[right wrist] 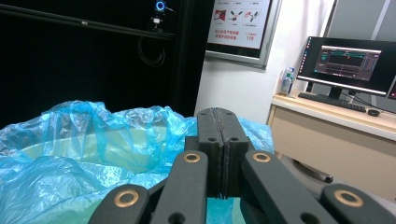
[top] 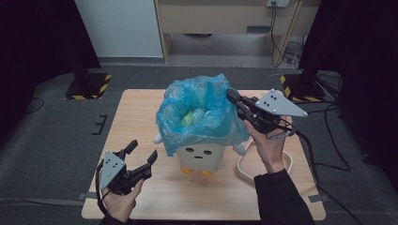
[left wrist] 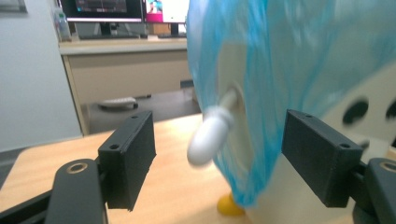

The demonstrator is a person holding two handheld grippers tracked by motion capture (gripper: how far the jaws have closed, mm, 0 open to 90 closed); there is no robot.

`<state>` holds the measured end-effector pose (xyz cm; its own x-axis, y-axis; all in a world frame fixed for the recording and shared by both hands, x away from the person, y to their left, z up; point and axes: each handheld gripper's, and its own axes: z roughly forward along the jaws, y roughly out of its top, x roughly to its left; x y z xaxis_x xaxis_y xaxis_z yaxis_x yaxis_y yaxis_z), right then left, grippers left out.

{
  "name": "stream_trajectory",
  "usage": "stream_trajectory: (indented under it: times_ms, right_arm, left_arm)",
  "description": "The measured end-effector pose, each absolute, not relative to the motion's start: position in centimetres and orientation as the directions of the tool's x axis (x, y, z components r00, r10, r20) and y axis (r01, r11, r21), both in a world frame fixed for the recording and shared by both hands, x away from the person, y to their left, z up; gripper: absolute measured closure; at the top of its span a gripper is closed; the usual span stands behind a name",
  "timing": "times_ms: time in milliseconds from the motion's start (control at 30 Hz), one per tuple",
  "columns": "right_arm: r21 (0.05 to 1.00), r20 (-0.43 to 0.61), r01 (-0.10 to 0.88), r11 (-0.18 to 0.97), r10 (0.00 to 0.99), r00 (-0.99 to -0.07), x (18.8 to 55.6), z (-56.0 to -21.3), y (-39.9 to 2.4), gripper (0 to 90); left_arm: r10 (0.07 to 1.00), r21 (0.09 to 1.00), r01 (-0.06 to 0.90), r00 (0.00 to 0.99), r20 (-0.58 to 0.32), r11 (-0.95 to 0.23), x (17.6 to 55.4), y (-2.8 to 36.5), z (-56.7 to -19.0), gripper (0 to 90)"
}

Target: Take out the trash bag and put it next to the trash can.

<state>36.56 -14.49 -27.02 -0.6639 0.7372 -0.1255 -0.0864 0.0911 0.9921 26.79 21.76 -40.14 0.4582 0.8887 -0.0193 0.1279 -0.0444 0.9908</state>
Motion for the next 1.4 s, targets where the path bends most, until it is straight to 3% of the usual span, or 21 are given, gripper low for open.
stream_trajectory:
  times_ms: [333,500,967,1400]
  right_arm:
    - [0.992,-0.127,-0.085,0.095,0.734,-0.667,36.6,-27.2,-14.3,89.9]
    - [0.991,-0.131,-0.088,0.098,0.735,-0.666,36.6,-27.2,-14.3,89.9]
    - [0.99,-0.138,-0.094,0.101,0.733,-0.666,36.5,-27.1,-14.4,89.8]
    - [0.991,-0.136,-0.089,0.102,0.731,-0.669,36.5,-27.1,-14.4,89.9]
  left_arm:
    - [0.868,0.965,0.222,0.496,0.011,-0.139,28.4,19.1,-44.6,30.5]
    - [0.855,0.963,0.223,0.518,0.014,-0.15,29.2,18.3,-45.3,39.0]
    - [0.859,0.947,0.262,0.511,0.028,-0.186,30.6,18.3,-45.5,87.2]
    - [0.913,0.965,0.222,0.405,0.041,-0.142,29.8,22.4,-43.1,88.5]
